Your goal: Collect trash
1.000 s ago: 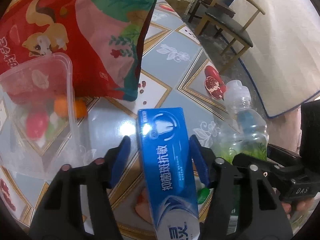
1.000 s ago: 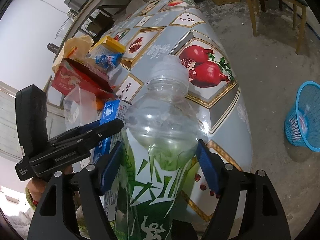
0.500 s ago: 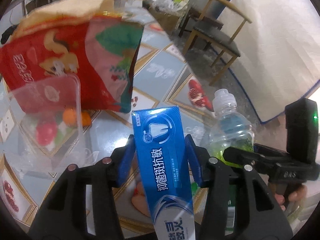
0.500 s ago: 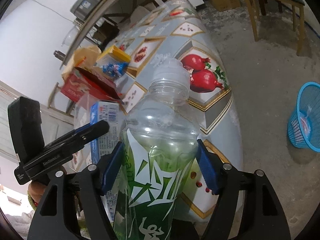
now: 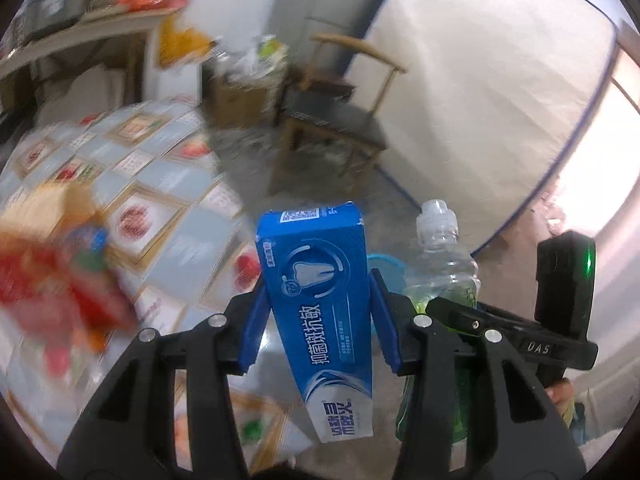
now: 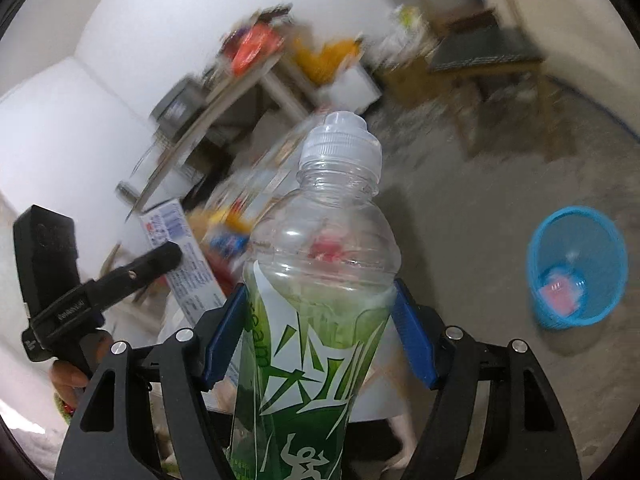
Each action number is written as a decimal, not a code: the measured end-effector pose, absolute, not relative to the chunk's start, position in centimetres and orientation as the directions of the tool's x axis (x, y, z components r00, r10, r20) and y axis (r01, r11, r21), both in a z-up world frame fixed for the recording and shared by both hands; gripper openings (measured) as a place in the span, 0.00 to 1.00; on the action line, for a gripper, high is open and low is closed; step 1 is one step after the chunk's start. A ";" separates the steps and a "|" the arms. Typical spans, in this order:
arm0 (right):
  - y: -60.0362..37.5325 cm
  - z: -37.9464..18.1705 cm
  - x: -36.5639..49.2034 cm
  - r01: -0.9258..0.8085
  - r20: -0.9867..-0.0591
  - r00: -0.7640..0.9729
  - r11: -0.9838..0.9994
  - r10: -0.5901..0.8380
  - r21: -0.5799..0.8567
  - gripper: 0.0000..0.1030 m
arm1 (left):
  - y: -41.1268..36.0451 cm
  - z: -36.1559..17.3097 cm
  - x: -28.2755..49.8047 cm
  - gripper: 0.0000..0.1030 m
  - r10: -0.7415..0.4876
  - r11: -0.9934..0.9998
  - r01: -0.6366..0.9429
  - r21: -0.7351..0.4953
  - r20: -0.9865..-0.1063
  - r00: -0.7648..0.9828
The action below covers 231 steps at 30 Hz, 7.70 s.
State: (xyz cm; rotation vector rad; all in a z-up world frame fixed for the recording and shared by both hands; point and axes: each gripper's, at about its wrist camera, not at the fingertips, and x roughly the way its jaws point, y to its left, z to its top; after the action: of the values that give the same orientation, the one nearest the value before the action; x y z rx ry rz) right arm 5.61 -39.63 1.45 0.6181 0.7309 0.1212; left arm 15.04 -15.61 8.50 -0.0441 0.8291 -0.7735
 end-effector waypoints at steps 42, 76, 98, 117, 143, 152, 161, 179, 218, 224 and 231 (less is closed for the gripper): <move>-65.9 -18.3 3.2 0.756 -0.808 0.487 0.623 -0.330 0.201 0.77 | -41.6 -3.9 19.7 0.72 -0.639 0.624 0.682 -0.380 -0.751 0.166; -20.4 2.5 12.5 -0.129 -0.630 0.746 0.975 0.215 0.181 0.94 | 14.9 -1.1 12.0 0.92 -0.331 0.902 0.044 -0.429 -0.625 0.707; -9.6 -3.5 19.5 -0.286 -0.736 0.428 0.852 0.524 0.439 0.31 | 15.6 -4.8 16.7 0.81 -0.575 0.781 0.137 -0.610 -0.615 0.540; -14.4 -4.3 16.0 -0.194 -0.791 0.457 0.913 0.407 0.358 0.72 | 17.1 -6.9 13.2 0.87 -0.395 0.893 0.022 -0.449 -0.761 0.515; -16.7 -4.5 18.0 -0.207 -0.781 0.392 0.874 0.485 0.439 0.94 | 12.6 -7.5 13.5 0.92 -0.179 0.983 0.132 -0.131 -0.862 0.475; -13.0 3.5 19.2 -0.386 -0.701 0.603 0.908 0.380 0.160 0.92 | 16.3 -7.0 13.4 0.92 -0.373 0.919 0.083 -0.386 -0.779 0.503; -11.2 3.8 22.9 -0.436 -0.681 0.658 0.900 0.323 0.005 0.73 | 17.1 -7.0 12.7 0.61 -0.426 0.891 0.090 -0.445 -0.751 0.504; -11.3 3.4 16.2 -0.493 -0.712 0.625 0.869 0.320 -0.042 0.06 | 18.5 -6.4 12.4 0.08 -0.407 0.886 0.022 -0.464 -0.753 0.518; -18.6 -3.6 18.5 -0.226 -0.702 0.189 0.726 0.686 0.649 0.24 | 17.5 -6.5 12.4 0.04 -0.395 0.888 -0.001 -0.459 -0.765 0.509; -18.9 -4.4 18.0 -0.166 -0.699 0.209 0.729 0.684 0.664 0.05 | 17.9 -6.5 12.2 0.04 -0.410 0.878 -0.005 -0.479 -0.758 0.507; -20.4 -3.9 16.6 -0.127 -0.699 0.278 0.746 0.659 0.654 0.04 | 18.2 -5.9 11.8 0.04 -0.433 0.861 -0.003 -0.509 -0.735 0.522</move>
State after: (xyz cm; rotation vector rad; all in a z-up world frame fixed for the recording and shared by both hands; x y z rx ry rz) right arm 16.57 -20.38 -3.88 0.5341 1.1803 0.5622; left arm 11.83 18.18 -5.92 -0.4884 0.9969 -0.2698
